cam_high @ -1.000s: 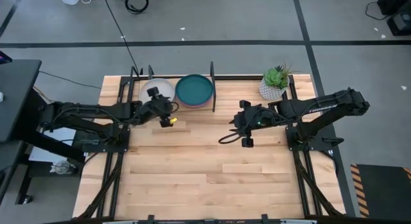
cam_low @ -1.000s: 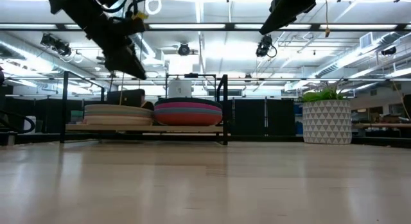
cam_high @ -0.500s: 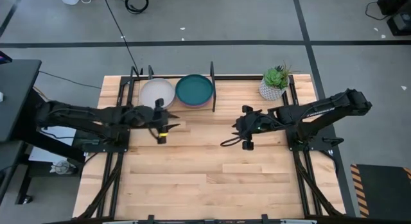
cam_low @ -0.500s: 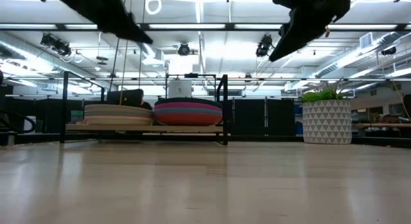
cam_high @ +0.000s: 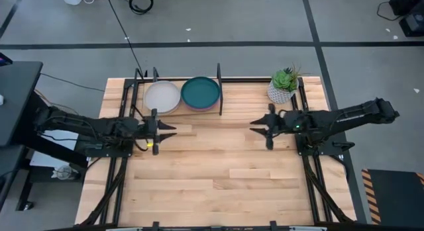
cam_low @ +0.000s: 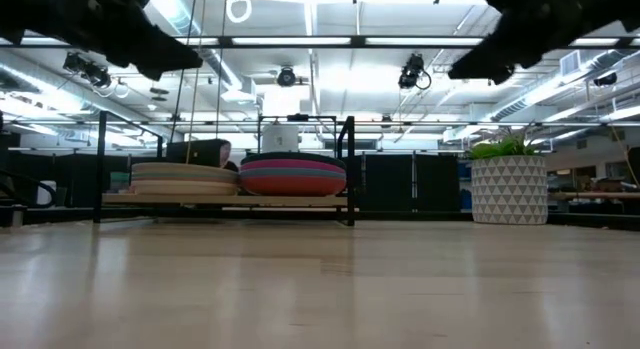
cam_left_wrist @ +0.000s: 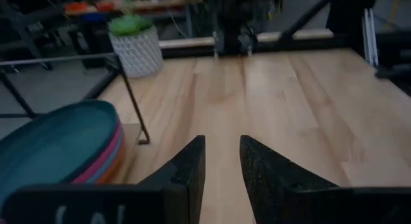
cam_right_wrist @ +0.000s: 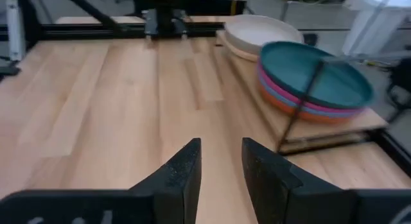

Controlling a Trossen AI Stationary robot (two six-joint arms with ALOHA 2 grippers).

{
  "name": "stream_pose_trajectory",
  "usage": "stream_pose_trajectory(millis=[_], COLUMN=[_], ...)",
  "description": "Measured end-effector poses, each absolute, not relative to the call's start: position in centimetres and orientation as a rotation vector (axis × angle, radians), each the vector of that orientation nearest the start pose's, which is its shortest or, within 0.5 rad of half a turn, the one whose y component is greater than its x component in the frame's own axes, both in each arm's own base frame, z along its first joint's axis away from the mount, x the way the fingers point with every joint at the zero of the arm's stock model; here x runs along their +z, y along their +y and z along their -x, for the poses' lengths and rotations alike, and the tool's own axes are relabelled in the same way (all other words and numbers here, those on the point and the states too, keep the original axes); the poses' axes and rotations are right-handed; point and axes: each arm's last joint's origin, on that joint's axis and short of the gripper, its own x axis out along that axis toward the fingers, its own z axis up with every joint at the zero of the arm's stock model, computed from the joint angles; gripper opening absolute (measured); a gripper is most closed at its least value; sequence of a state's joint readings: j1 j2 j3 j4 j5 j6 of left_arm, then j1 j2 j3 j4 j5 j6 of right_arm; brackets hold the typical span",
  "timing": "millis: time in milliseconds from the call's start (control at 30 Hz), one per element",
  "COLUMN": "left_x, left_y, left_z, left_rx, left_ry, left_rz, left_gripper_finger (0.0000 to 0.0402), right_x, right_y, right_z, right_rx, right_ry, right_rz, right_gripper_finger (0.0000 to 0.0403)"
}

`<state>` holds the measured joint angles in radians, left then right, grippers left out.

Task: Place and stack plates onto a shelf
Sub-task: Return to Home Position

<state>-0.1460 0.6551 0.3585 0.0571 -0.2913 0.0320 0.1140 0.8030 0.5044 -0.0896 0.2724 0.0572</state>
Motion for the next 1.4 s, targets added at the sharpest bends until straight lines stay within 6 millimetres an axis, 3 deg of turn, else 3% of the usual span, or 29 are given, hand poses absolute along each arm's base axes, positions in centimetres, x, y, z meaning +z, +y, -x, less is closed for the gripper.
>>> stream_pose_trajectory(millis=[333,567,1033,1400], left_x=[21.1,19.5,17.8,17.7], left_y=[-0.8,-0.6,-0.6,-0.6], left_z=[-12.5,-11.4,-11.2,-11.2], left_rx=[0.199,0.218,0.227,0.231], left_ry=[0.065,-0.008,-0.088,-0.071], left_rz=[-0.027,-0.008,-0.047,-0.153], left_gripper_finger=[0.0103,0.0103,0.0103,0.0103], right_x=[22.5,20.9,16.2,16.2], right_y=[0.0,-0.4,-0.6,-0.7], right_z=[-13.1,-11.6,-11.0,-11.0], right_rx=[-0.26,-0.284,-0.294,-0.302], right_ry=[0.228,0.12,0.029,0.041], right_rz=[-0.018,-0.062,-0.199,-0.139], right_gripper_finger=[0.0108,0.0106,0.0102,0.0102])
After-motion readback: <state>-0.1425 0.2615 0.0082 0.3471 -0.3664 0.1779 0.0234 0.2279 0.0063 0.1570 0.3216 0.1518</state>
